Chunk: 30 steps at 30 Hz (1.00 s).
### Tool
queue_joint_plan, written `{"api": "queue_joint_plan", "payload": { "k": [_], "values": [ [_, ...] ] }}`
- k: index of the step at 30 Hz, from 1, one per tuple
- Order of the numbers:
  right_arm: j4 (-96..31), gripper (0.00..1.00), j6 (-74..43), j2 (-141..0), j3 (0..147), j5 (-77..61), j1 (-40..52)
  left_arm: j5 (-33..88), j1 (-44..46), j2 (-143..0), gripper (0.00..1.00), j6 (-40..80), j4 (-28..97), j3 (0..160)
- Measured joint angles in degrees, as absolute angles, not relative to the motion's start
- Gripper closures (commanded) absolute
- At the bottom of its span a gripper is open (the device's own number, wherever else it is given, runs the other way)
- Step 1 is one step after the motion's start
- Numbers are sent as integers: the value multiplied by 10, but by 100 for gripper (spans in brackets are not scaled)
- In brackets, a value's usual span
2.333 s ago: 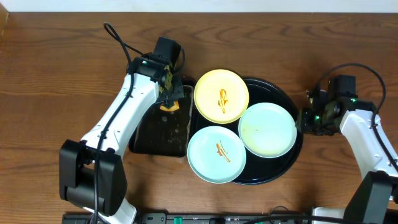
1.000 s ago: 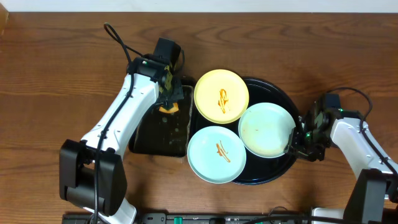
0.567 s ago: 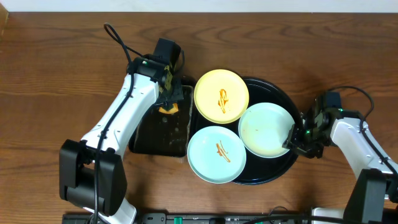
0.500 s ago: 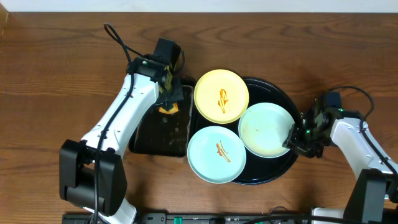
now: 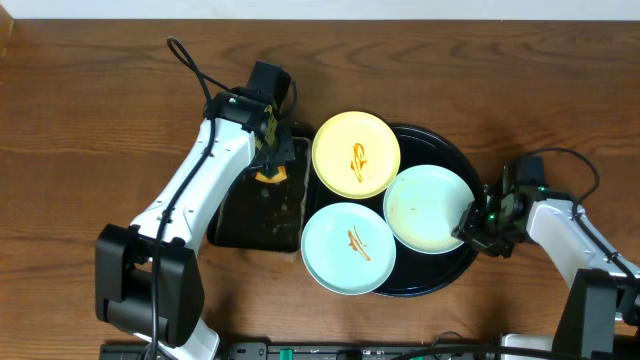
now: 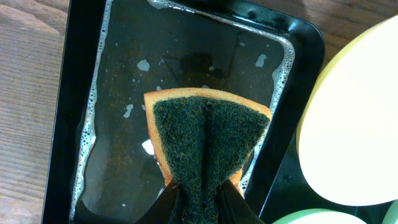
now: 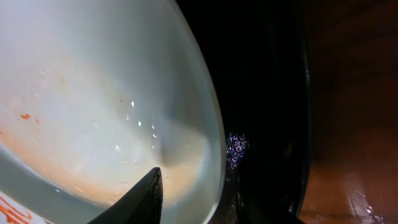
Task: Clean dirty plates on tray and stack at the side
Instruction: 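Tilt and lift the cleaned green plate with the right gripper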
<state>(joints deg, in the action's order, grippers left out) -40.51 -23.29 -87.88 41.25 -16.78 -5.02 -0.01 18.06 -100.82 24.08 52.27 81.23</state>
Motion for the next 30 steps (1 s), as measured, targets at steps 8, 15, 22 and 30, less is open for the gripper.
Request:
{"api": "queue_joint_plan", "payload": {
  "k": [8,15,22,30],
  "values": [
    [-300,78,-277,-862,380,-174,-50,0,181,-1008,83,241,523,812],
    [-255,92,-290,-863,371,-175,-50,0,181,-1008,83,241,524,812],
    [-251,99,-295,-865,370,-161,-50,0,181,-1008,83,241,524,812],
    [-261,99,-249,-865,374,-165,-63,0,181,-1008,83,241,525,812]
  ]
}}
